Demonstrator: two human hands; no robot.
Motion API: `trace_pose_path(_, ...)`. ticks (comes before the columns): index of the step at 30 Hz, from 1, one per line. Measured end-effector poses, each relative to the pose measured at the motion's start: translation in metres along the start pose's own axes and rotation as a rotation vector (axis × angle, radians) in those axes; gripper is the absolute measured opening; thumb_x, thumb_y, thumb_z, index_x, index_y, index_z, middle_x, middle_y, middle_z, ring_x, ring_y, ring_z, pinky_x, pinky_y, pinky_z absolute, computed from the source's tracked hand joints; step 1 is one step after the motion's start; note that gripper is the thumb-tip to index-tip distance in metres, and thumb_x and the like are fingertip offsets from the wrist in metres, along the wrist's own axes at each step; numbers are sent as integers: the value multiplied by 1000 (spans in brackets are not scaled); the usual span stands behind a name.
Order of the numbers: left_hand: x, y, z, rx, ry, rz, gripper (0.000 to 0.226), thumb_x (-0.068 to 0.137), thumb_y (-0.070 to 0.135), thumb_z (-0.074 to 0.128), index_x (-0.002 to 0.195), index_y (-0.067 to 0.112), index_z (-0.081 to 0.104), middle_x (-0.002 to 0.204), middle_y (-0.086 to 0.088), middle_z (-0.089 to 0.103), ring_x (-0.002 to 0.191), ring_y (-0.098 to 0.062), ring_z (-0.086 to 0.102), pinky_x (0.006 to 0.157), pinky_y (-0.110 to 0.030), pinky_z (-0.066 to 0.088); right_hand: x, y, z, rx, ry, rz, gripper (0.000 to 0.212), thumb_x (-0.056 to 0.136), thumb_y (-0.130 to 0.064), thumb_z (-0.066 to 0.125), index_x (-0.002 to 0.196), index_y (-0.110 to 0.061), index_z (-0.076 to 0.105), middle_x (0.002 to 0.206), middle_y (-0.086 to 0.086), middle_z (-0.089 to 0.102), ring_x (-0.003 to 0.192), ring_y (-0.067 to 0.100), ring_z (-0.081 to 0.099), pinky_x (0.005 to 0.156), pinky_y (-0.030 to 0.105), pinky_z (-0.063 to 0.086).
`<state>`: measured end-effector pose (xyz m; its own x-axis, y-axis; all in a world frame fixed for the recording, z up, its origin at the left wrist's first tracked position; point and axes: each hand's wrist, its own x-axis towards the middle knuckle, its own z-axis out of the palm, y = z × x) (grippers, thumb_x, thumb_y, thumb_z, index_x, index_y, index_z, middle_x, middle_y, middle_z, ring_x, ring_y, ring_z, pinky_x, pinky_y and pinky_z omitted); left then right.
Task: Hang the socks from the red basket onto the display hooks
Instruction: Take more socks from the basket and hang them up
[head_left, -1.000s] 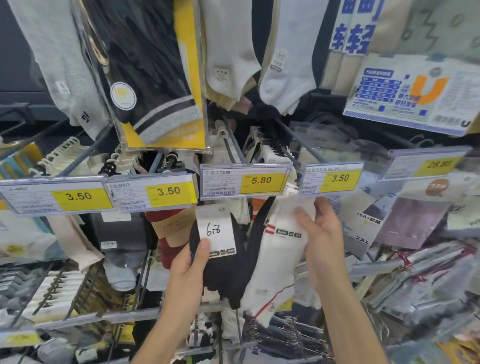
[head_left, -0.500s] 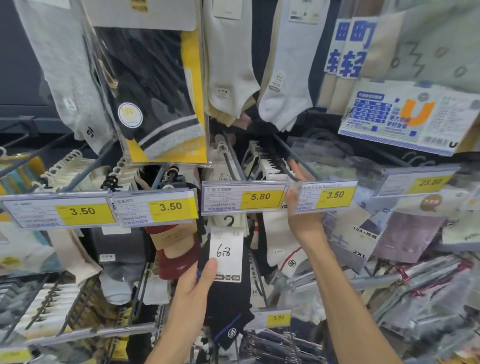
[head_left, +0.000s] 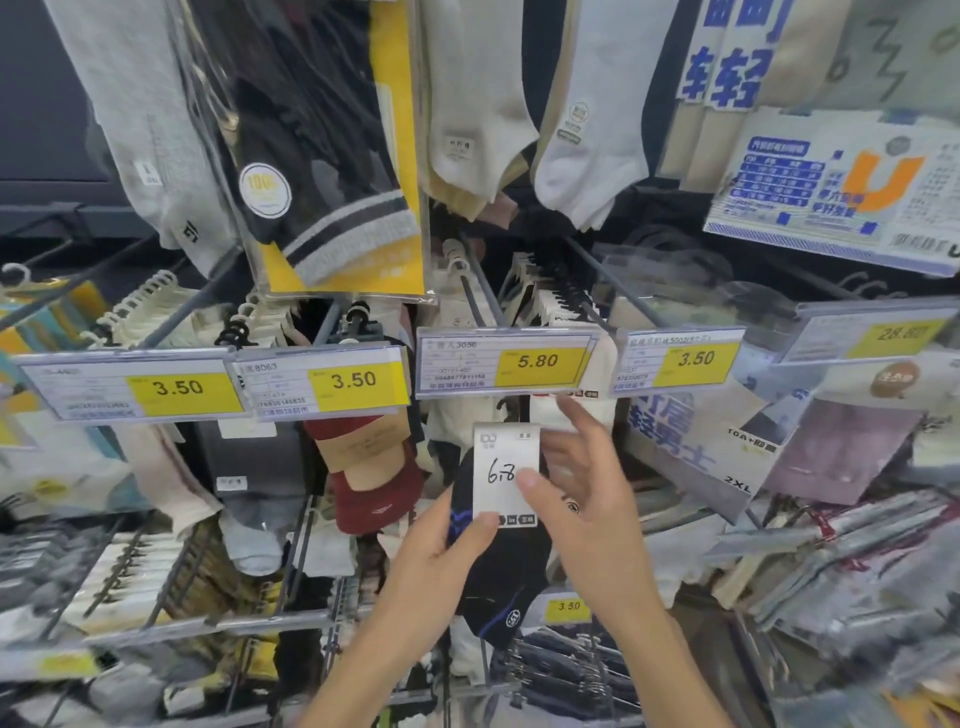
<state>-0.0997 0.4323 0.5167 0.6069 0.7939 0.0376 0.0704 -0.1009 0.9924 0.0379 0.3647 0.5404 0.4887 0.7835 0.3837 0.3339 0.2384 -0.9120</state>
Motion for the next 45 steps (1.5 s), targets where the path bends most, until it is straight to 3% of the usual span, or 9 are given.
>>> trace_pose_path(3,2,-1,3,46,-26,55,37,101,8,54,110,42,67,105,24,73,98,6,67,77,-6,47,3,5,-9,121,16,40,52,89,-8,67,129,-39,56,109,-1,73,104,15,68,91,32,55)
trace_pose_path(8,4,-19,-4,266,30,43,28,99,23,57,94,50,62,97,22,68,94,4,62,74,-11,45,29,7,-37,110,293,-66,40,94,3,56,116,-30,60,115,-21,70,111,0,63,90,13,47)
trace_pose_path(13,1,-56,-14,649,-64,8,16,100,34,53,104,49,50,108,32,55,102,9,54,86,-21,45,66,12,-38,51,328,-58,39,94,2,58,103,-35,66,109,-25,70,116,3,62,108,29,44)
trace_pose_path(18,-3,-91,-17,904,-142,88,24,100,41,47,124,43,50,121,29,51,108,4,49,98,-24,31,73,5,-33,-89,263,-168,49,94,5,53,132,-26,52,137,-2,58,132,0,48,110,11,30)
trace_pose_path(23,-1,-103,-14,942,-187,120,20,98,44,45,117,46,51,117,30,54,104,10,53,103,-22,21,70,5,-36,-159,250,-37,38,99,1,52,125,-26,54,132,2,60,121,-8,52,103,6,32)
trace_pose_path(27,-9,-108,-16,937,-181,192,20,96,39,54,115,40,60,109,25,63,85,9,55,110,-27,23,63,12,-36,-281,274,80,39,97,0,54,135,-10,52,131,7,62,124,13,54,112,32,38)
trace_pose_path(32,-24,-105,-10,908,-156,337,31,92,25,62,123,26,63,132,7,56,132,-15,48,122,-42,19,-37,37,-17,-384,430,169,52,97,-5,53,145,-24,43,131,-9,56,119,-2,53,98,17,45)
trace_pose_path(35,-44,-98,10,766,-159,520,27,90,22,58,116,18,65,130,1,56,129,-20,44,116,-35,20,-126,52,-2,-379,384,313,44,98,-7,54,135,-28,51,128,-10,59,116,2,57,95,21,49)
trace_pose_path(45,-180,-207,86,785,-1126,8,18,97,24,54,112,24,64,115,3,66,108,-22,64,87,-34,47,-392,91,41,-271,313,991,46,87,0,51,123,-26,64,110,-8,67,100,6,61,89,20,48)
